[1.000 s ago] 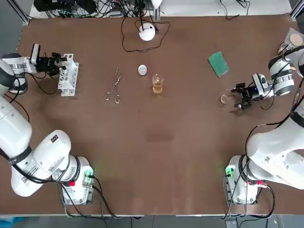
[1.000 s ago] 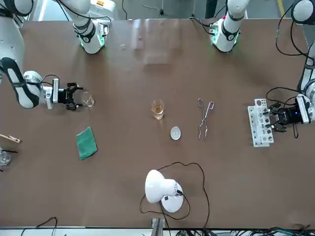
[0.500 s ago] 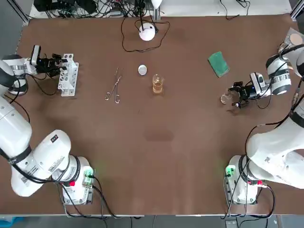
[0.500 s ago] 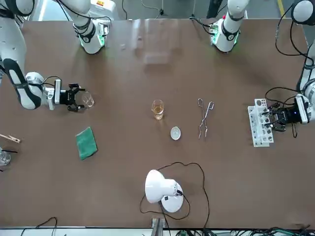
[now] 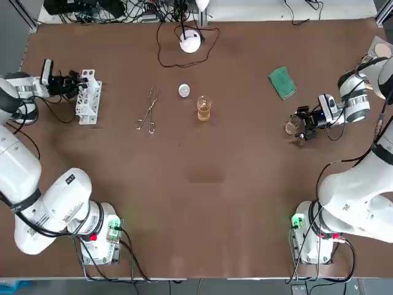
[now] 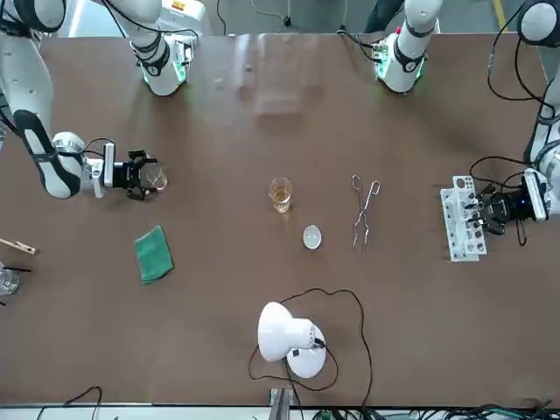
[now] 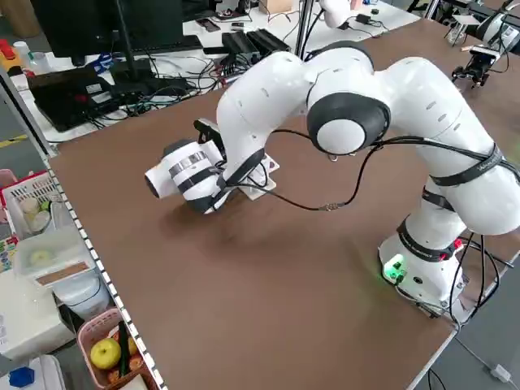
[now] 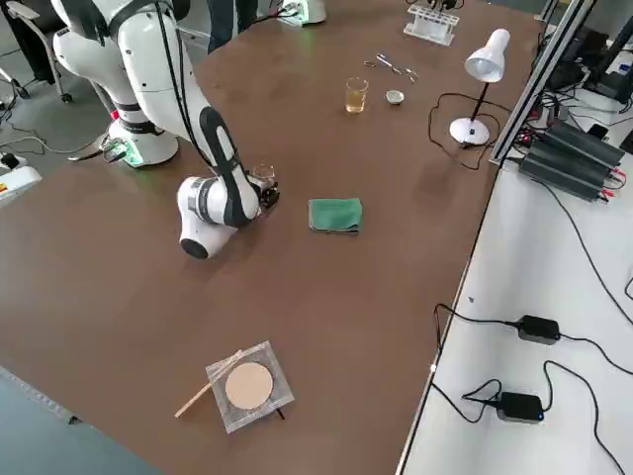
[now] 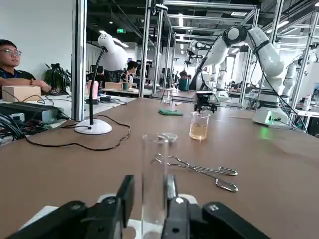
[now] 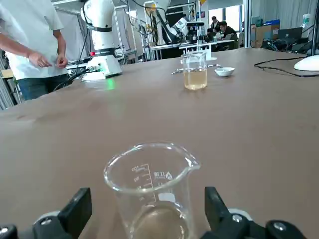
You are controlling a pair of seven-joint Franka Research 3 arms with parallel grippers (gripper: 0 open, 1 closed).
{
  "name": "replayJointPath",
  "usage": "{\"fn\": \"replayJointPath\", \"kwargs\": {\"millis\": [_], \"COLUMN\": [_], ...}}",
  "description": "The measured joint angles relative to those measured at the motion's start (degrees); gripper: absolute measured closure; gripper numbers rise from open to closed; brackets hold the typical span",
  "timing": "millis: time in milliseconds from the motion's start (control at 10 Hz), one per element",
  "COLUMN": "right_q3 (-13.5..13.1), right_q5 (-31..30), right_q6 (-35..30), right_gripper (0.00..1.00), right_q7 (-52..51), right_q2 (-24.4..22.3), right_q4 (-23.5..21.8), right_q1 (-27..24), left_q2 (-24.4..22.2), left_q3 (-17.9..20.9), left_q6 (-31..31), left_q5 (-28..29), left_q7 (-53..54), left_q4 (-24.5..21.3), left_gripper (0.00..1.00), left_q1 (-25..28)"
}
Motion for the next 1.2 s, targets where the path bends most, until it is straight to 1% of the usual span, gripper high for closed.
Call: {"fn": "replayJointPath", "kwargs": {"millis": [100, 200, 500, 800, 1200], "right_q3": [0.00, 0.01, 0.02, 0.02, 0.06], "right_q5": [0.41, 1.01, 1.64, 1.74, 1.81], "right_q6": [0.40, 0.60, 0.89, 0.90, 0.90], "right_gripper": [0.00, 0.00, 0.00, 0.00, 0.00], "right_q7": [-0.07, -0.41, -0.53, -0.53, -0.70], "right_q2": [0.40, 0.72, 1.61, 1.68, 1.91], "right_q4": [0.00, 0.00, 0.00, 0.01, 0.00], "right_q1": [0.31, 0.70, 1.32, 1.37, 1.54], "left_q2": [0.00, -0.01, -0.40, -2.73, -4.55], "left_q3": [-0.39, -0.49, -0.90, -1.58, -2.96], "left_q6": [-0.41, -0.66, -1.11, -3.33, -6.53], "left_q5": [0.01, 0.01, 0.01, -0.01, -0.09], "left_q7": [-0.01, -0.01, -1.40, -3.21, -3.49], "left_q4": [-0.02, -0.01, 0.12, 0.48, 0.79], "left_gripper": [0.78, 0.79, 0.79, 0.79, 0.79], "left_q1": [0.05, 0.08, 0.18, 0.28, 0.32]}}
